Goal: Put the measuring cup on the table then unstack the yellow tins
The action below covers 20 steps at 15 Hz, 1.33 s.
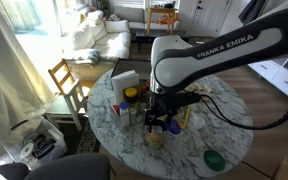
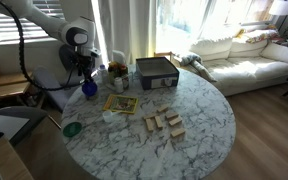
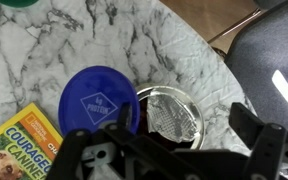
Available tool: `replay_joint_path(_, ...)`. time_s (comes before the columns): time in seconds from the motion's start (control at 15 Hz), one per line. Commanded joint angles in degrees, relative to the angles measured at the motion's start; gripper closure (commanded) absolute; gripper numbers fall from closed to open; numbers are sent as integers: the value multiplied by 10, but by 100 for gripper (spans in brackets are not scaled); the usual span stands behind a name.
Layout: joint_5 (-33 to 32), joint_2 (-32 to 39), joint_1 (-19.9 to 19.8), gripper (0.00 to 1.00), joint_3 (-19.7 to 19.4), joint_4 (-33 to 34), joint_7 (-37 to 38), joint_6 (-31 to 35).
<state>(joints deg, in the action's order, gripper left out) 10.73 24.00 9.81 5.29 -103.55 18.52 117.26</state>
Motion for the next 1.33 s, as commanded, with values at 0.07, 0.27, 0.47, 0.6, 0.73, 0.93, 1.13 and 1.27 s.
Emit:
replay_joint_path(0.07,5,6,0,0,6,6,-8,-19)
replay_joint_path(0.27,5,7,3,0,11,11,-8,-22)
replay_joint_path(0.47,4,9,8,0,13,14,-3,-22)
replay_joint_path(0.6,3,13,10,0,14,17,-6,-17)
replay_joint_path(0.73,1,19,11,0,13,25,-7,-16)
replay_joint_path(0.93,-3,30,12,0,12,39,-9,-17)
replay_joint_path(1.13,-5,43,13,0,12,54,-10,-18)
replay_joint_path(1.27,-5,50,13,0,11,62,-10,-17)
